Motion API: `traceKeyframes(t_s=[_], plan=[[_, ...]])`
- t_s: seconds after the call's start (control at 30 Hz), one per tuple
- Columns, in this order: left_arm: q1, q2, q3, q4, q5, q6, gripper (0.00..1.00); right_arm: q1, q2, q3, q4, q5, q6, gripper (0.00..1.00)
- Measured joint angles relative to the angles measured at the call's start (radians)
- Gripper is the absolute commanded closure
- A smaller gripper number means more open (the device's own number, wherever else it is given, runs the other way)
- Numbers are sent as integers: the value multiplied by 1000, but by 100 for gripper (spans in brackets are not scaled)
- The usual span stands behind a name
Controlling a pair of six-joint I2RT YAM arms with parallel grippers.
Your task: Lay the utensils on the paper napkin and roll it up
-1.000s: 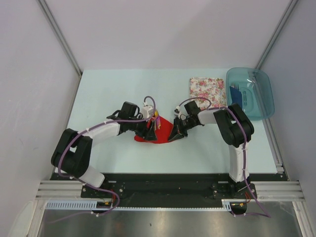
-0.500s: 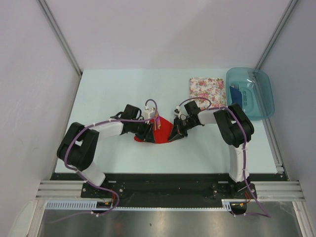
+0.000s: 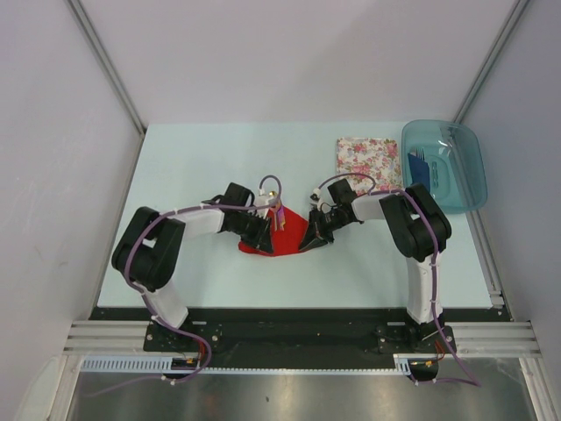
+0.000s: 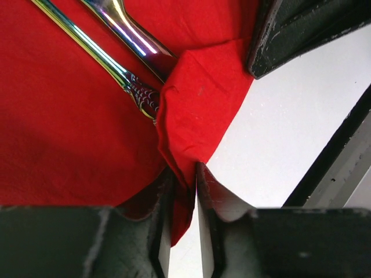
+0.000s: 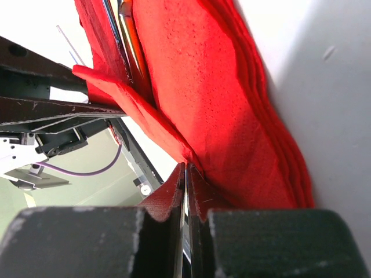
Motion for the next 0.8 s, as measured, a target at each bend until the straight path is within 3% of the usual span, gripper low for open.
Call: traceKeyframes(t_s=[0.2, 0.3, 0.43, 0.53, 0.67, 0.8], plan=[[10, 5, 26, -34, -10, -3, 59, -1, 0, 0, -1, 0, -1, 93], [19, 1, 28, -45, -20, -7, 59, -1, 0, 0, -2, 1, -1, 93], [29, -23, 29, -77, -86, -7, 66, -1, 0, 0, -2, 4, -1, 93], [40, -47, 26, -100, -124, 2, 62, -1, 0, 0, -2, 5, -1, 93], [60, -164, -30, -79, -77, 13, 57, -1, 0, 0, -2, 6, -1, 93], [64, -339, -95, -31, 14, 8, 58, 0, 0, 0, -3, 7, -1, 93]])
